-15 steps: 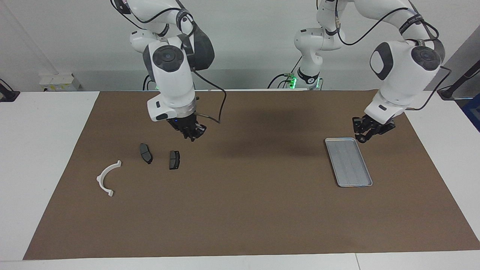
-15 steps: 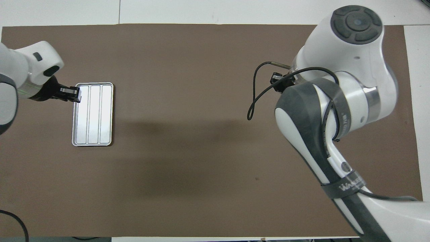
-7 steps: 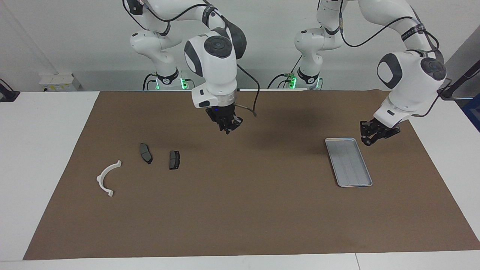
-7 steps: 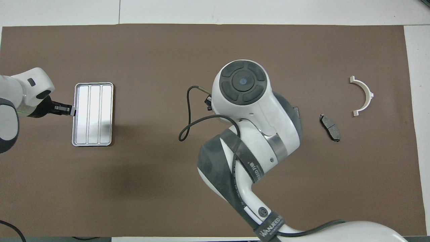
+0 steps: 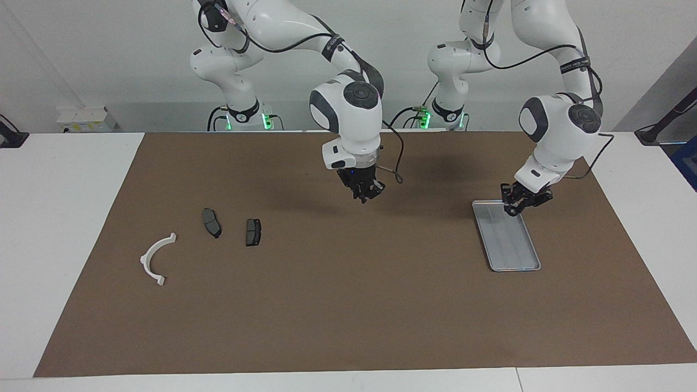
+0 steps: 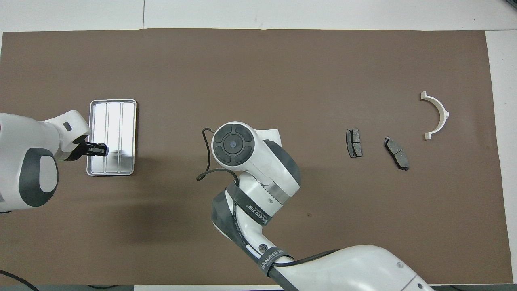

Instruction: Pick bearing gear from pile to tray

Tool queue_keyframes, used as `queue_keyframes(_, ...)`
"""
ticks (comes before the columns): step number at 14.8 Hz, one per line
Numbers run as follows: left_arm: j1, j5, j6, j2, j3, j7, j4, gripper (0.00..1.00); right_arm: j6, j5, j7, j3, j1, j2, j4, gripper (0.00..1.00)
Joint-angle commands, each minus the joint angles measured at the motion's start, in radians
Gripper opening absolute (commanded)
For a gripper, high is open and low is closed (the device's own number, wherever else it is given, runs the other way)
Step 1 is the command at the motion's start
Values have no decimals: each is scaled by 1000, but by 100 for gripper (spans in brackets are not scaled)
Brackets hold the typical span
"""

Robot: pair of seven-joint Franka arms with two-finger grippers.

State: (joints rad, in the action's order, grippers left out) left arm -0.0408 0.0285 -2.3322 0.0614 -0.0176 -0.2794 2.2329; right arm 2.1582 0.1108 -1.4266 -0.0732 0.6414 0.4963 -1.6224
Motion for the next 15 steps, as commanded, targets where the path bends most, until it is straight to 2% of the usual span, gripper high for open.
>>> queue_keyframes(1, 13, 18, -61, -12, 7, -6, 47, 0, 42, 27, -31, 3, 4, 65, 18, 0)
queue_keyframes(4, 13, 18, -113, -11, 7, -7, 91, 0, 48, 27, -31, 1, 1, 73, 18, 0)
queue_keyframes(7, 13, 18, -125, -2, 7, -7, 105, 0, 101, 27, -31, 3, -3, 79, 1, 0)
queue_keyframes(13, 28, 18, -168, 17, 7, -3, 125, 0, 117, 27, -25, 3, -9, 84, -10, 0)
queue_keyframes(14, 30, 18, -173, 20, 5, 0, 125, 0, 109, 27, -25, 3, -12, 84, -7, 23)
queue_keyframes(15, 33, 18, -177, 28, 5, 0, 125, 0, 98, 27, -25, 4, -12, 82, -2, 60)
